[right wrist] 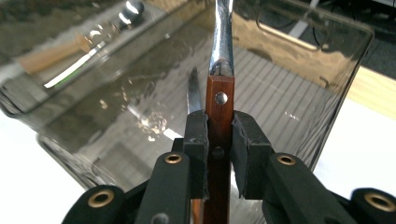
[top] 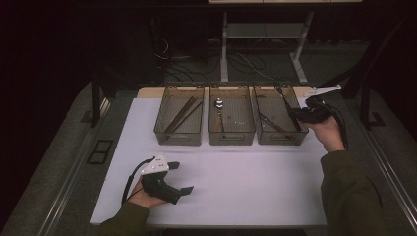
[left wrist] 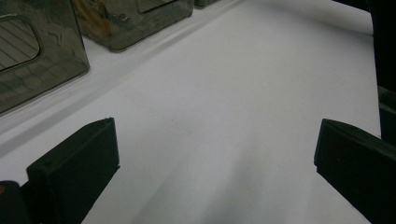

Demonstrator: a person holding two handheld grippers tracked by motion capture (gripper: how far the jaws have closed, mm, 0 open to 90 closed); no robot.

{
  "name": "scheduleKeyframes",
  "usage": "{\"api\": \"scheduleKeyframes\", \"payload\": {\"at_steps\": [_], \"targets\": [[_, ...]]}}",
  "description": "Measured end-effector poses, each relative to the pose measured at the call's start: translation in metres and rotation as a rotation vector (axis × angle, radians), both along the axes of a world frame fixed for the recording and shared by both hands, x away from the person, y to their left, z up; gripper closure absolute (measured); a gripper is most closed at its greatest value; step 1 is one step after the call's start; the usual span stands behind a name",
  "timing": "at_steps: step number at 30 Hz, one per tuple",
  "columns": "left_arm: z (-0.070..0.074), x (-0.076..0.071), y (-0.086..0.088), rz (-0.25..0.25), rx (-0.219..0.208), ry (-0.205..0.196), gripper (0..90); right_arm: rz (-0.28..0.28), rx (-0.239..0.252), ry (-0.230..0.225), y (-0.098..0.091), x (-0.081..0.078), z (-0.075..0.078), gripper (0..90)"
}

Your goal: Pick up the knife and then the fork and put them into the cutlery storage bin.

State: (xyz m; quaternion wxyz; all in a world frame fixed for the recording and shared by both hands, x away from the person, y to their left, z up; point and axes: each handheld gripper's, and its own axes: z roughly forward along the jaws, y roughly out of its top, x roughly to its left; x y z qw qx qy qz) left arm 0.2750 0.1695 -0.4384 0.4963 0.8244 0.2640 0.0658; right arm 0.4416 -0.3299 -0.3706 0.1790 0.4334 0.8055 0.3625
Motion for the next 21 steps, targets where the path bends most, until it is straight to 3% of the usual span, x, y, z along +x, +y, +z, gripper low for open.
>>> {"api": "scheduleKeyframes", "payload": {"at_steps": [16, 21], "targets": [[0.0, 0.0, 0.0, -0.005, 0.001, 0.004, 0.0, 0.016, -0.162, 0.134, 0.015, 0.01, -0.022, 75.6], [0.0, 0.0, 0.0, -0.007, 0.001, 0.003, 0.0, 0.012, -0.148, 0.127, 0.016, 0.009, -0.02, 63.5]]}}
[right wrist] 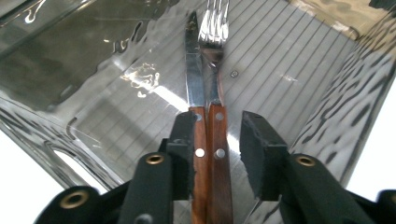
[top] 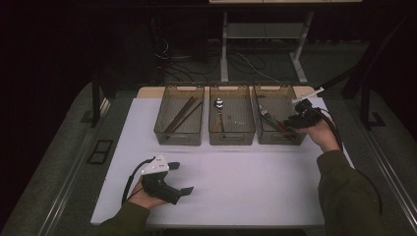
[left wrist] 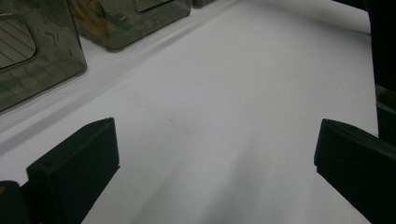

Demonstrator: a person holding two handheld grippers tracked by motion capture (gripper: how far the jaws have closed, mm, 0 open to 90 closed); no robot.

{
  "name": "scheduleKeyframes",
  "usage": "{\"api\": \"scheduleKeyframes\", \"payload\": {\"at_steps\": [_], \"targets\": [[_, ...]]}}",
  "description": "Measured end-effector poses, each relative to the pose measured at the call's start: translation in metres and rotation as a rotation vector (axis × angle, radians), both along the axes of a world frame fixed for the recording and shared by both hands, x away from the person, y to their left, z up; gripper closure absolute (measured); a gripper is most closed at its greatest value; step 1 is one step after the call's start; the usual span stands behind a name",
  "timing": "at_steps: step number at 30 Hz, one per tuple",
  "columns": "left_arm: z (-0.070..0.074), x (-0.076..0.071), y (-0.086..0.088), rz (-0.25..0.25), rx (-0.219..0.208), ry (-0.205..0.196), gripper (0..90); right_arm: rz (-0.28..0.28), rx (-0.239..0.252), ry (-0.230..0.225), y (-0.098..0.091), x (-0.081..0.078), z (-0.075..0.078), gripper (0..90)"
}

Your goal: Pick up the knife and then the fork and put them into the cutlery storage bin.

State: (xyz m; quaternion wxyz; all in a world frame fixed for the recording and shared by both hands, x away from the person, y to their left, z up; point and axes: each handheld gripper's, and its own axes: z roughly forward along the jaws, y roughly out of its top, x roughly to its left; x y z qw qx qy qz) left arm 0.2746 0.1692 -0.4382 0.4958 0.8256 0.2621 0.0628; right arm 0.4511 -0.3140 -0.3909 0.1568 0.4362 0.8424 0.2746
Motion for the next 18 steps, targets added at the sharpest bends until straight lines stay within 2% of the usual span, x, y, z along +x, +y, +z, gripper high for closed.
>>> {"api": "scheduleKeyframes", "payload": {"at_steps": [8, 11, 15, 18], "targets": [[-0.001, 0.001, 0.0, -0.002, 0.003, -0.002, 0.0, -0.025, 0.064, -0.025, -0.005, -0.003, 0.006, 46.3], [0.0, 0.003, 0.0, -0.002, 0.011, -0.004, 0.0, -0.024, 0.103, -0.033, -0.007, -0.006, 0.009, 40.9], [-0.001, 0.005, 0.001, -0.004, 0.017, -0.006, 0.0, -0.027, 0.144, -0.058, -0.009, -0.011, 0.014, 35.8], [-0.001, 0.006, 0.001, -0.008, 0.021, -0.006, 0.0, -0.039, 0.175, -0.093, -0.01, -0.016, 0.017, 30.8]]}}
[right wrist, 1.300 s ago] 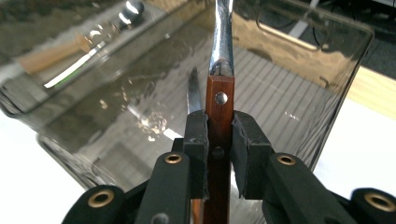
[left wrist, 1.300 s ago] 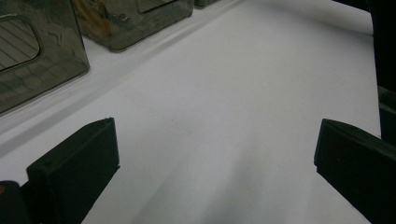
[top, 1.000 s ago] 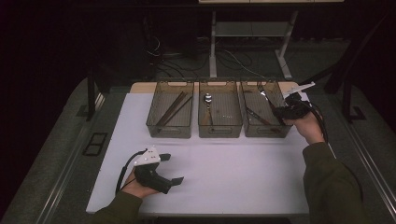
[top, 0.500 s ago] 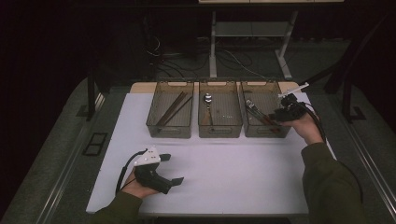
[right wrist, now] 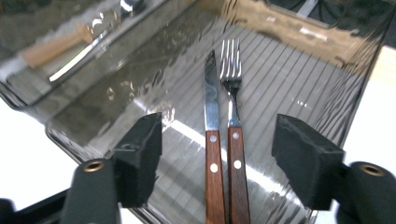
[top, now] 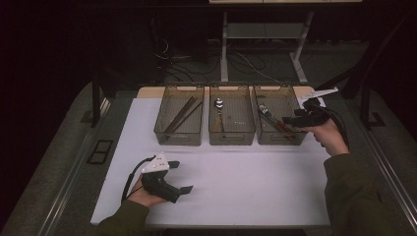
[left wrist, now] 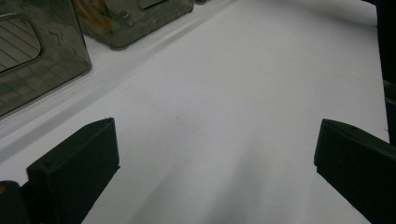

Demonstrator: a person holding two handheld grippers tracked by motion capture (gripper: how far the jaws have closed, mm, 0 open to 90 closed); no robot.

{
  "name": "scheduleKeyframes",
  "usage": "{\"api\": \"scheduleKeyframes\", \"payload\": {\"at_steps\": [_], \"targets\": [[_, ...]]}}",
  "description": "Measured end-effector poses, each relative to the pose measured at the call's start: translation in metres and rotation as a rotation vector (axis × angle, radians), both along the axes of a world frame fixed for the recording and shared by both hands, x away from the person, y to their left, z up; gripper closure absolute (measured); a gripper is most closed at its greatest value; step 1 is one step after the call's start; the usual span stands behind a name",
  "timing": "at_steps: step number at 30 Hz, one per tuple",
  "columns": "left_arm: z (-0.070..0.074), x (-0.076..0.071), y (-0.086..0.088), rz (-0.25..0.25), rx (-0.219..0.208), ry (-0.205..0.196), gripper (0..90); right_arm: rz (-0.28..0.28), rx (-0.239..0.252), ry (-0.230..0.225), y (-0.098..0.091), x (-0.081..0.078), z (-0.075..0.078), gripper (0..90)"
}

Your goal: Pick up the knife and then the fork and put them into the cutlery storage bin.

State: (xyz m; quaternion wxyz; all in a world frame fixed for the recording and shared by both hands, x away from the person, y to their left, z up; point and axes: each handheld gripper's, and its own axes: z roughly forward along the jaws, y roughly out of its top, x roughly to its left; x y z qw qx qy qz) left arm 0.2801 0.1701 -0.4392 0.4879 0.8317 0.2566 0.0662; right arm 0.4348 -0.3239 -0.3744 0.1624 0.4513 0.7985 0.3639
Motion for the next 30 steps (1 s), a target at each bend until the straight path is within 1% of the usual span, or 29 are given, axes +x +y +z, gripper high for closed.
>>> {"api": "scheduleKeyframes", "payload": {"at_steps": [2, 5, 6, 7, 9, 14, 17, 25, 30], "targets": [[0.0, 0.0, 0.0, -0.002, 0.002, 0.001, 0.0, 0.002, 0.025, -0.009, 0.0, -0.003, 0.001, 27.7], [0.0, 0.001, 0.001, -0.002, 0.004, 0.002, 0.0, -0.002, 0.04, -0.035, 0.0, -0.009, 0.003, 23.9], [0.0, 0.001, 0.001, -0.002, 0.002, 0.002, 0.0, 0.0, 0.054, -0.049, 0.0, -0.012, 0.004, 23.5], [0.0, 0.001, 0.001, -0.003, 0.002, 0.002, 0.0, 0.007, 0.062, -0.051, 0.0, -0.014, 0.005, 22.9], [0.0, 0.001, 0.001, -0.003, 0.004, 0.003, 0.0, 0.011, 0.066, -0.059, 0.001, -0.018, 0.006, 20.1], [0.0, 0.0, 0.001, -0.004, 0.006, 0.004, 0.0, 0.02, 0.087, -0.085, 0.003, -0.029, 0.009, 18.8], [0.0, 0.0, 0.001, -0.004, 0.006, 0.002, 0.0, 0.031, 0.09, -0.107, 0.004, -0.037, 0.01, 18.8], [0.0, 0.0, 0.001, -0.005, 0.01, 0.004, 0.0, 0.061, 0.084, -0.129, 0.011, -0.056, 0.005, 17.8], [0.0, 0.0, 0.001, 0.0, 0.01, 0.006, 0.0, 0.079, 0.097, -0.143, 0.013, -0.069, 0.001, 17.8]]}}
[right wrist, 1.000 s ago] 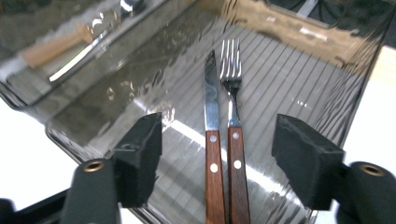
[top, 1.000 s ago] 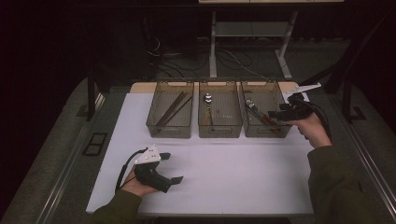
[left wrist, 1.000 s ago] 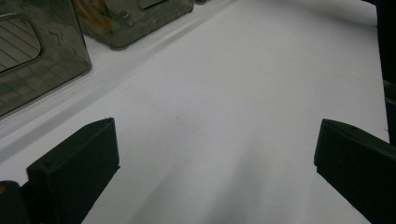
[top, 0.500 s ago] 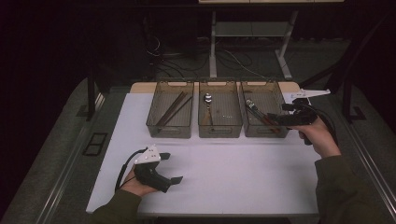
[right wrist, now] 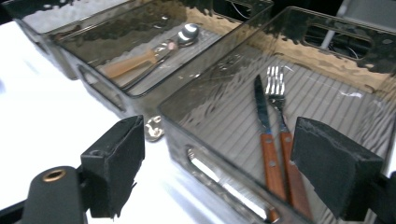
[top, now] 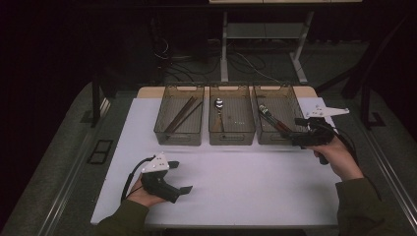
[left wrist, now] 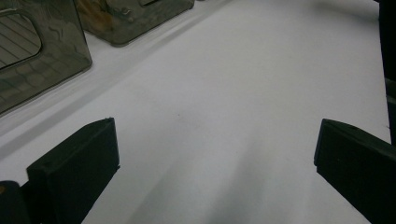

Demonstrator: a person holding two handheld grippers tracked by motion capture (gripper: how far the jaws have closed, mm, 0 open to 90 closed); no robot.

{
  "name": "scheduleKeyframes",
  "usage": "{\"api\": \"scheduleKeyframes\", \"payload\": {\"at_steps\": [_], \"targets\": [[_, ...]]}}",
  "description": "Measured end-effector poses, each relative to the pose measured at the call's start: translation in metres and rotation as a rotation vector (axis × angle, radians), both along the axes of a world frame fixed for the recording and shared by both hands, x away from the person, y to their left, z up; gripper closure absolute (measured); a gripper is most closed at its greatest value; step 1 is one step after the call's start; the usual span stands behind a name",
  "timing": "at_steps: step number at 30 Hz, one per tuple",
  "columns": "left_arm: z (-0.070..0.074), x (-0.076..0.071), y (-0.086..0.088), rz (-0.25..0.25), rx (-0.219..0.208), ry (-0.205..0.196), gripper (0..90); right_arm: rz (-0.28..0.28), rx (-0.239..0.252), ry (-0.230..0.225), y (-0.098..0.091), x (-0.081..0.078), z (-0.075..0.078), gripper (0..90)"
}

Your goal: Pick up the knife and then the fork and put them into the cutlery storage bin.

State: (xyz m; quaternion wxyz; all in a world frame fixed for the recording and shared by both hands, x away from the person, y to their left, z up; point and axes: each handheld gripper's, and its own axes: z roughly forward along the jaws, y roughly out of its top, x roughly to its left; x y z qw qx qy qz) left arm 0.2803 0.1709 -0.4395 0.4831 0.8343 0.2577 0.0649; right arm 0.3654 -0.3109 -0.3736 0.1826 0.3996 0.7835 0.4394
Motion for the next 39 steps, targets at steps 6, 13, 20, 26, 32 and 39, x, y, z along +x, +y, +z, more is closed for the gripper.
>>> {"api": "scheduleKeyframes", "payload": {"at_steps": [6, 13, 20, 26, 32, 39], "targets": [[0.0, -0.001, 0.0, 0.006, 0.0, -0.001, 0.0, 0.029, 0.004, -0.007, 0.005, -0.018, -0.009, 17.7], [0.002, -0.001, 0.001, 0.001, -0.001, -0.007, 0.0, 0.071, 0.02, -0.016, 0.01, -0.041, -0.021, 13.7], [0.003, -0.002, 0.001, -0.003, -0.002, -0.008, 0.0, 0.085, 0.045, -0.023, 0.01, -0.062, -0.032, 13.7], [0.003, -0.003, 0.001, -0.004, -0.002, -0.009, 0.0, 0.104, 0.038, -0.014, 0.012, -0.076, -0.044, 13.8], [0.003, -0.003, 0.001, -0.007, 0.0, -0.011, 0.0, 0.108, 0.032, -0.005, 0.013, -0.087, -0.053, 13.8], [0.003, -0.005, 0.0, -0.008, -0.002, -0.009, 0.0, 0.117, 0.019, 0.012, 0.013, -0.098, -0.062, 13.7]]}}
